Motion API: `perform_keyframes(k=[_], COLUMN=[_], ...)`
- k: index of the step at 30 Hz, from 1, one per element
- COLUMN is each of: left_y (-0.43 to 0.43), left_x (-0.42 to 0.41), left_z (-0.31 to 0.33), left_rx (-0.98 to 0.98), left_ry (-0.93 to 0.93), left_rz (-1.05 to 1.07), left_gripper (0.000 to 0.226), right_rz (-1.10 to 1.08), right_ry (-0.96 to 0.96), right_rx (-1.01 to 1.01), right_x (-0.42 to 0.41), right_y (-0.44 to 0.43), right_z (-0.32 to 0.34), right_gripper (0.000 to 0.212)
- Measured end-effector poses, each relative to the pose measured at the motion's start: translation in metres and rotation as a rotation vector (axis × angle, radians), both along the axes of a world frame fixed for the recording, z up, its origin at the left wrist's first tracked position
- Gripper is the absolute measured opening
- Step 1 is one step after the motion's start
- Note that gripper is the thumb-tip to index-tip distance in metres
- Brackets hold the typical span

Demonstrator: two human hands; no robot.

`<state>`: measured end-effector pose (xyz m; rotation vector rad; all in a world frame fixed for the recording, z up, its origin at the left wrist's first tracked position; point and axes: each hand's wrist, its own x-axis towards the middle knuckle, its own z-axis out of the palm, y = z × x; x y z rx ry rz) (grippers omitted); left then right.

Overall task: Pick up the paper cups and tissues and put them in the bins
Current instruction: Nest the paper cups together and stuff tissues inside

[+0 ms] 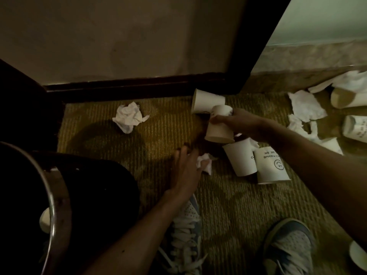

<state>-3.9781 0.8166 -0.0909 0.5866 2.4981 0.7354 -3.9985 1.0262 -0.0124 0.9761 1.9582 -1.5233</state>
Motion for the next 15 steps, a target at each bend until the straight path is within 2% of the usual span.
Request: perform_keyframes(k=[3, 5, 7, 11, 13, 15], left_y=[-0.001, 0.003, 0.015, 0.052, 0.071, 0.092], left_x=[-0.003, -0.009, -0.014, -0.024, -0.031, -0.037], left_z=[0.007, 0.017, 0.029, 0.06, 0.069, 0.072], left_rx=[0.208, 0.298, 0.337, 0.438, 0.453, 0.363], left_ry=[-0.046, -0.088, -0.075, -0.104, -0.071, -0.022], left_rz=[0.155, 0.301, 0.347, 0.204, 0.059, -0.085], left_gripper=[0.024, 0.028, 0.029, 0.013, 0.027, 0.03], right_rz=[-0.05, -0.142, -0.225, -0.331, -0.387, -0.404], right_ry=[0.095, 0.151, 0.18, 0.14, 0.086, 0.056], right_rx=[-0.086, -0.121, -0.123, -0.092, -0.099, -0.126], right_x=[0.003, 0.006, 0.011, 0.029, 0.038, 0.047], right_y=[0.025, 0.046, 0.065, 0.089, 0.092, 0.096], right_z=[0.016, 0.028, 0.037, 0.031, 0.022, 0.015], right_gripper=[0.049, 0.052, 0.044, 0.036, 0.039, 0.038])
